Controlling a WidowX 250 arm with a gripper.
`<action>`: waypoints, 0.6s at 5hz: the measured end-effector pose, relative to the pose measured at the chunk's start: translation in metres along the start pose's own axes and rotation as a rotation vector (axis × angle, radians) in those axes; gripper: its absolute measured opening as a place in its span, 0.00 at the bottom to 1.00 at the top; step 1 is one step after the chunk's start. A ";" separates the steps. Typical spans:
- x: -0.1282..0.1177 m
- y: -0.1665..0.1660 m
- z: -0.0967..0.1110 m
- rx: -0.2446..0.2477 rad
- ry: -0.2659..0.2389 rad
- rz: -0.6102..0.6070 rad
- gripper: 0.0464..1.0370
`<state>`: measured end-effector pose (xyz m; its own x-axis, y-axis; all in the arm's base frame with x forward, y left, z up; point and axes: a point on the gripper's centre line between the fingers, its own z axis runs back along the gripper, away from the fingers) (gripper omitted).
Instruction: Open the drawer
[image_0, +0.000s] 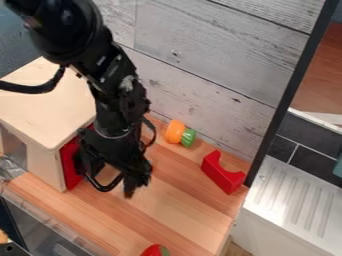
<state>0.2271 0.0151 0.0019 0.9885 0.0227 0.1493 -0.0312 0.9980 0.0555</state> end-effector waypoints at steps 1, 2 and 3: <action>0.012 -0.004 -0.008 -0.023 -0.009 -0.004 0.96; 0.023 -0.015 -0.014 -0.021 -0.013 -0.023 0.96; 0.030 -0.018 -0.025 -0.003 -0.004 -0.021 0.96</action>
<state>0.2611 -0.0005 -0.0196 0.9884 0.0019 0.1518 -0.0104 0.9984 0.0554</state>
